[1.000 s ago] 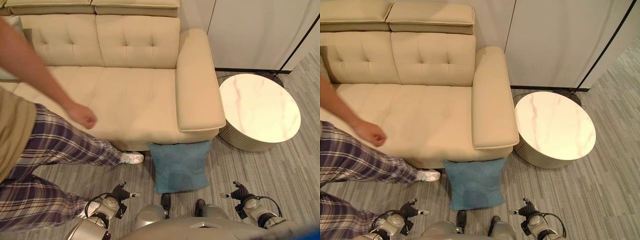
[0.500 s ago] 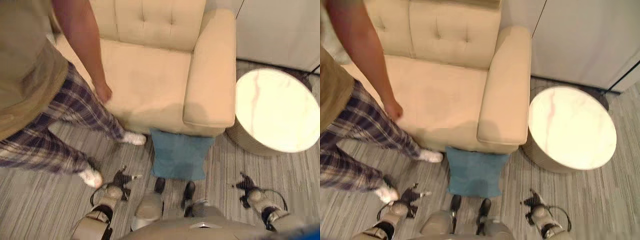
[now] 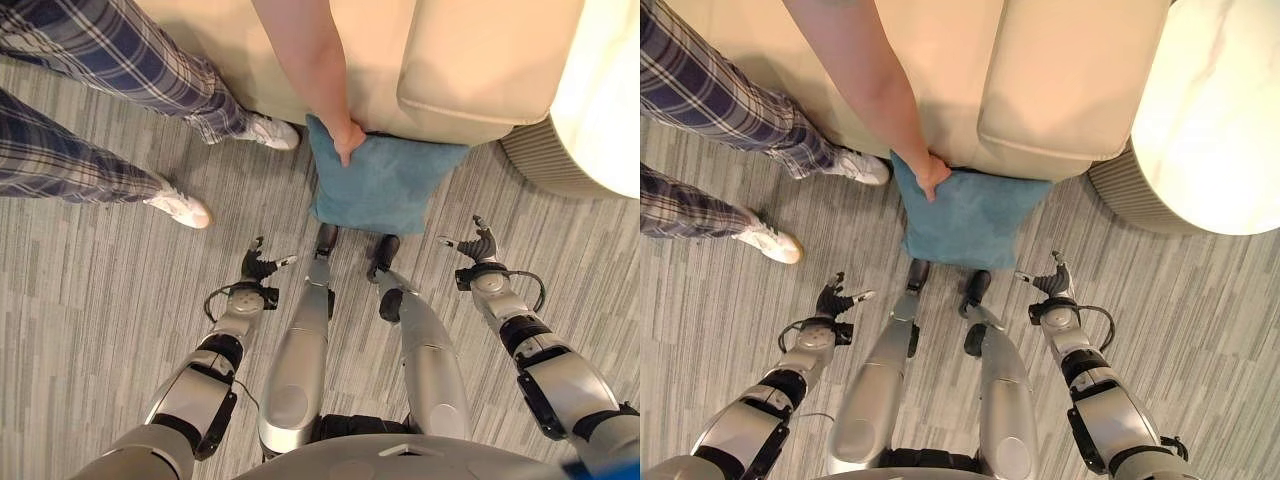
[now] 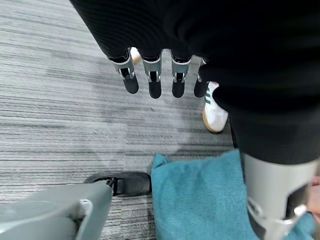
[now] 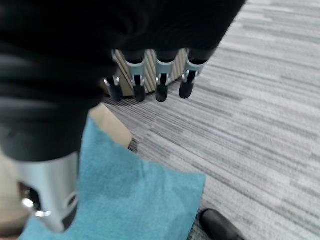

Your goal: Pick up all the scattered cushions and arrange them neatly on the sofa.

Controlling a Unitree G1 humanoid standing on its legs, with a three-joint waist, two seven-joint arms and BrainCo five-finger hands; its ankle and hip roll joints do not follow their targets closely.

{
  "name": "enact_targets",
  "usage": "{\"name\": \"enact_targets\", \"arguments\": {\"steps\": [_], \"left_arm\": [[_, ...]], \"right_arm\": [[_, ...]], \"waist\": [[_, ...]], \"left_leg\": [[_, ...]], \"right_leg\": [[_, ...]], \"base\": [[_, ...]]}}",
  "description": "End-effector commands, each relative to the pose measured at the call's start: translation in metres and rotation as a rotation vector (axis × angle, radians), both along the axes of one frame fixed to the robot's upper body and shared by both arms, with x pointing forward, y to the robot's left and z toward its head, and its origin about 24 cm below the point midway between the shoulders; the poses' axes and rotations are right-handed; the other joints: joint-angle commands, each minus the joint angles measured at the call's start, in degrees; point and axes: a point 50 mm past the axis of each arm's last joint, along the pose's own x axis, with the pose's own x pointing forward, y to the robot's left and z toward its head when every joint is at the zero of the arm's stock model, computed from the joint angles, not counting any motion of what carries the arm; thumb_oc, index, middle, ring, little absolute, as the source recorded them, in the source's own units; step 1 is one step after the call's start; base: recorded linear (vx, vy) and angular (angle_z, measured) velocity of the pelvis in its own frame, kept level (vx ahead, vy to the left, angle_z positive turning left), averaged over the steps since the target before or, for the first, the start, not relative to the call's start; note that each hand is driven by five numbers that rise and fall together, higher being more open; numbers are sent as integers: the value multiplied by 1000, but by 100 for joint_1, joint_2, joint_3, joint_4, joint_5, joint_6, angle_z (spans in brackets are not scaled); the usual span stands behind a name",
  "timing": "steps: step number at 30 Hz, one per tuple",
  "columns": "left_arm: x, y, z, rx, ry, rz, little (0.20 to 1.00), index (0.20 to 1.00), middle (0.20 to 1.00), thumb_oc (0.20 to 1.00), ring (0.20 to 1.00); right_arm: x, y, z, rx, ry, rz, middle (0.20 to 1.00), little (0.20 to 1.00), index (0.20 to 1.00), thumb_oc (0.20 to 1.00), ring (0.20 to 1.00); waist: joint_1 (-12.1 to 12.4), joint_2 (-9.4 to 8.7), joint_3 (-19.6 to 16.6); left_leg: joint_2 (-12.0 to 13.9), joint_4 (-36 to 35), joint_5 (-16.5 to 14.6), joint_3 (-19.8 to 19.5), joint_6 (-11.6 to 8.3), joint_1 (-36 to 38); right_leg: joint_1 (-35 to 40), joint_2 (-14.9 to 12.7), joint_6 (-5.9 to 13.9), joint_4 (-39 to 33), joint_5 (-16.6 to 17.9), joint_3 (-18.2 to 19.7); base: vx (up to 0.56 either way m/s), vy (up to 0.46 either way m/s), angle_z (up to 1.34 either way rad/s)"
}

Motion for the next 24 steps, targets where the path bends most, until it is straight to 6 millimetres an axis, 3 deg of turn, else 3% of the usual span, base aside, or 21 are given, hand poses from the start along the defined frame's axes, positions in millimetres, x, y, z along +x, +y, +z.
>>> {"name": "enact_targets", "arguments": {"steps": [1, 7, 12, 16, 22, 24], "left_arm": [[-3, -3, -1, -24, -39, 42, 1000, 1000, 1000, 1000, 1000], [22, -21, 29, -52, -155, 8, 1000, 1000, 1000, 1000, 1000], [27, -32, 37, -57, -190, -27, 1000, 1000, 1000, 1000, 1000], [22, -37, 29, -53, -162, -52, 1000, 1000, 1000, 1000, 1000], [0, -34, 3, -44, -61, -72, 1000, 1000, 1000, 1000, 1000], [-15, -29, -14, -40, 6, -72, 1000, 1000, 1000, 1000, 1000]], "right_arm": [[-19, -14, -15, 12, 6, -78, 1000, 1000, 1000, 1000, 1000], [5, -2, 13, 65, -107, -80, 1000, 1000, 1000, 1000, 1000], [6, 3, 14, 69, -121, -63, 1000, 1000, 1000, 1000, 1000], [-4, 1, 0, 67, -67, -64, 1000, 1000, 1000, 1000, 1000], [-37, -3, -38, 71, 86, -60, 1000, 1000, 1000, 1000, 1000], [-55, -7, -56, 64, 166, -59, 1000, 1000, 1000, 1000, 1000]], "waist": [[-137, 107, -599], [-169, 168, -557], [-204, 155, -635], [-211, 137, -725], [-223, 96, -856], [-250, 65, -957]], "left_leg": [[-61, -44, -229, -20, -105, -79], [-99, -81, -162, -43, -116, -461], [-106, -203, -133, -68, -135, -404], [-119, -331, -152, -98, -136, -100], [-108, -635, -204, -94, -137, 773], [-104, -800, -242, -79, -124, 1208]], "right_leg": [[211, -302, 535, -374, -151, 237], [-242, -331, 570, -318, -101, 294], [-199, -344, 599, -391, -69, 276], [80, -334, 625, -527, -36, 268], [999, -292, 680, -886, 26, 239], [1456, -253, 715, -1079, 65, 228]], "base": [[-50, 15, 0], [-31, 14, 8], [3, 1, 2], [10, 5, 0], [72, 8, 1], [122, 14, -1]]}}
